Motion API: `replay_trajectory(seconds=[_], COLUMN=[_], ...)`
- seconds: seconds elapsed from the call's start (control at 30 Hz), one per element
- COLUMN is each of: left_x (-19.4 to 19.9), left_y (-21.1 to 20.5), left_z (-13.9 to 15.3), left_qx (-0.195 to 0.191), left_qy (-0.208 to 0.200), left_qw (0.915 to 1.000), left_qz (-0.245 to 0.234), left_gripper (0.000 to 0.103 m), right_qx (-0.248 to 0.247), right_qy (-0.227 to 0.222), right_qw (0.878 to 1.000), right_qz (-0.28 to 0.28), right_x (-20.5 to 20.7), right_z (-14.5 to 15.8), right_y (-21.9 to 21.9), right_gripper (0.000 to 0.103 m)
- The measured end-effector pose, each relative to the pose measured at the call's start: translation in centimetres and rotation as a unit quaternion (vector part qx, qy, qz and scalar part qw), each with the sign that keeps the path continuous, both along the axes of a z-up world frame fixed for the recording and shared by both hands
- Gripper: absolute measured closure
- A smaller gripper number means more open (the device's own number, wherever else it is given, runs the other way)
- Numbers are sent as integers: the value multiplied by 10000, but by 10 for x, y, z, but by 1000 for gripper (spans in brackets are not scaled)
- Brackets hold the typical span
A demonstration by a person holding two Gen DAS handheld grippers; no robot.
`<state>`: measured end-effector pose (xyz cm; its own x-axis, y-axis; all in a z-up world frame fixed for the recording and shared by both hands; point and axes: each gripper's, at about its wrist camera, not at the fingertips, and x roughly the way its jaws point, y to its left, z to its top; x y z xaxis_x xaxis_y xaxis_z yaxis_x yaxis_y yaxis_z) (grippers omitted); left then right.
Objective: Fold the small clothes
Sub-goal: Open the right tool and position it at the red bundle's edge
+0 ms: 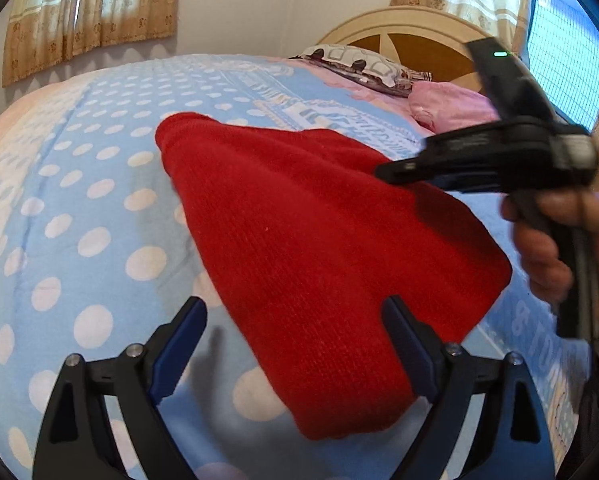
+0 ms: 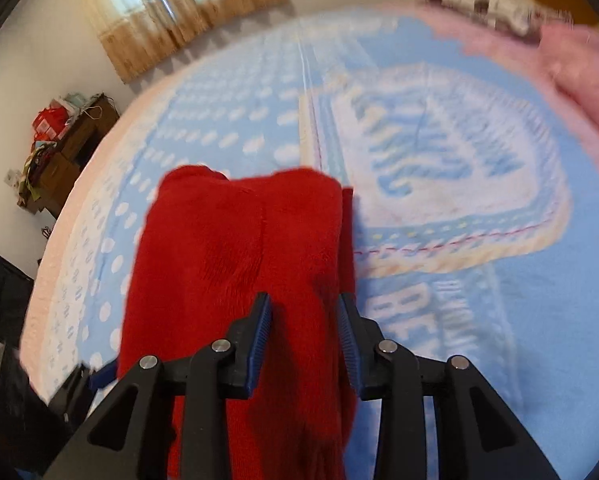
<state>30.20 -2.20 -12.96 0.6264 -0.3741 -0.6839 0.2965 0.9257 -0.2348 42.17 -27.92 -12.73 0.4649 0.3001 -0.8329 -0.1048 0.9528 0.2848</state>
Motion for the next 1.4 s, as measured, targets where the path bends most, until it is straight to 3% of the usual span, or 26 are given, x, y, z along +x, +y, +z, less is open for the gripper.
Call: replay_trajectory(seconds=[0.03,0.07,0.13,0.3,0.43,0.57,0.63,0.7,0.93,1.13,1.3,1.4], left_x=[-1,-2,-2,1,-2,-5,-5,-5,-9,-20,-3,-5], left_y=[0,0,-1,1,1,0,1,3,1,16,19,18], left_z=[-2,-2,-4,-8,-8,-8,-8,-10,-9,11,-11,-10], left_qx=[-48,-63,-67,-164,-133,-83,-107,-154,-39,-185,-294,-331], left_qy=[30,54,103,243,241,250,271,321,308,-98,453,475], left_qw=[10000,10000,9999,9995,9996,9996,9996,9994,9995,9993,9983,9980], left_qz=[-26,-36,-51,-75,-48,-33,-16,-7,-4,299,238,240], left_gripper=[11,9,6,1,0,0,0,0,0,0,0,0], right_qx=[-136,-431,-733,-609,-473,-210,-445,-716,-204,-123,-388,-525], right_qy=[-25,-121,-134,-228,-922,-1329,-1236,-948,-807,-765,-777,-805], right_qw=[9999,9990,9972,9979,9944,9853,9818,9844,9910,9919,9906,9887], right_qz=[7,-8,-79,-26,187,1053,1374,1296,1045,1004,1055,1155], right_x=[3,8,16,11,-33,-85,-103,-109,-113,-112,-111,-112], right_z=[-3,-4,-12,-11,25,38,27,6,-12,-13,-13,-12], right_y=[2,5,5,-1,3,26,38,36,12,6,14,17], right_gripper=[88,90,90,90,88,84,84,84,86,86,86,86])
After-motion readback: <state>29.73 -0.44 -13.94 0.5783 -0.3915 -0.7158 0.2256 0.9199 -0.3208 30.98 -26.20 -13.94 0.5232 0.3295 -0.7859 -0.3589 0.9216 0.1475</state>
